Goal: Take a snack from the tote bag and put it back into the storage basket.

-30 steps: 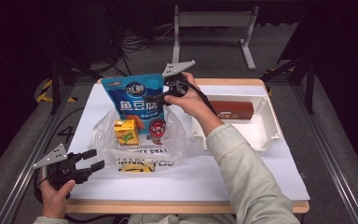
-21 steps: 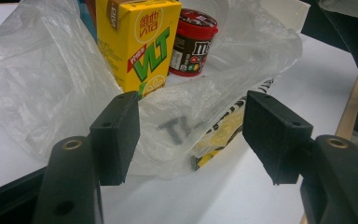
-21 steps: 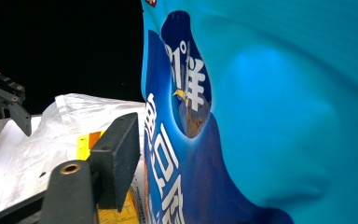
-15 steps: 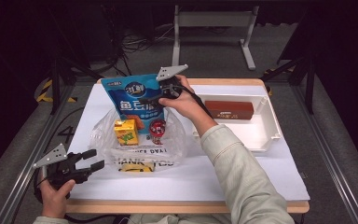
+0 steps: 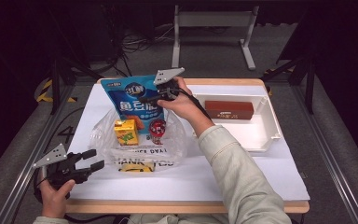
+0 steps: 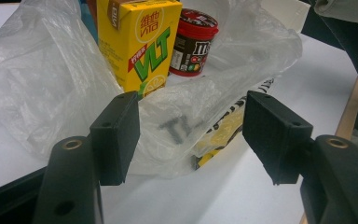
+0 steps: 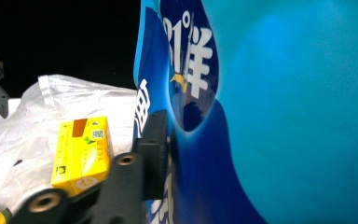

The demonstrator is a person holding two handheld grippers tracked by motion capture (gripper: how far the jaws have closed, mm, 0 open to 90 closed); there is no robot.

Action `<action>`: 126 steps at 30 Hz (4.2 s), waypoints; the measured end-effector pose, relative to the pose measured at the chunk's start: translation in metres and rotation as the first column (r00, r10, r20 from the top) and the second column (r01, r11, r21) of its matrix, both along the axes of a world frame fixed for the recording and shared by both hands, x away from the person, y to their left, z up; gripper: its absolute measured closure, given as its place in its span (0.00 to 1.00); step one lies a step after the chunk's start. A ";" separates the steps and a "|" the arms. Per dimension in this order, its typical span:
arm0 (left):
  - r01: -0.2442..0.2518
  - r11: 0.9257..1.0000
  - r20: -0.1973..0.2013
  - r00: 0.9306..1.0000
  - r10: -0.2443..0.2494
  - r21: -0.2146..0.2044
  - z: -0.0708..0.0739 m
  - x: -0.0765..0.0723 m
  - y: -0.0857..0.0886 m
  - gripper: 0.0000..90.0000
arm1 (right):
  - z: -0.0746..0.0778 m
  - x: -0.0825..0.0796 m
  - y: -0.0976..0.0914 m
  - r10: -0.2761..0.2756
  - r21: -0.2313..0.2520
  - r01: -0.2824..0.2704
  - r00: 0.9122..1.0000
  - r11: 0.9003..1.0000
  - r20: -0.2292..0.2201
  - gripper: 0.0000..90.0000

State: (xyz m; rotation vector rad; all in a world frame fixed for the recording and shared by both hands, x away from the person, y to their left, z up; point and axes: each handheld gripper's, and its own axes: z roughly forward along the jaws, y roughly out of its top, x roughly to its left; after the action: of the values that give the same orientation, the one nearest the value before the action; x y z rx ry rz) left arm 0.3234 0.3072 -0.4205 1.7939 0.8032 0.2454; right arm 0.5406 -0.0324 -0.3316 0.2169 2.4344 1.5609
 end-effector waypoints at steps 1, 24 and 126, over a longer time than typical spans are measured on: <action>0.000 1.000 0.000 1.000 0.000 0.002 0.000 0.000 0.000 0.41 | 0.001 -0.003 0.001 0.006 -0.015 -0.006 1.000 1.000 0.012 0.85; 0.002 1.000 0.001 1.000 -0.002 0.001 0.000 0.001 0.000 0.41 | 0.016 -0.019 0.003 -0.031 -0.013 0.031 0.999 0.999 0.024 1.00; 0.010 1.000 -0.016 1.000 -0.009 0.011 -0.002 0.007 -0.005 0.41 | 0.124 -0.066 -0.178 -0.203 0.103 0.191 0.972 0.976 0.121 1.00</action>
State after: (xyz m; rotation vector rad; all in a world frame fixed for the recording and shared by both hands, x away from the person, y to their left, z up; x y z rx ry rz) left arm 0.3303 0.3019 -0.4229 1.8117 0.8056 0.2302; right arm 0.4748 -0.2105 -0.2072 0.3500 2.1726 1.5474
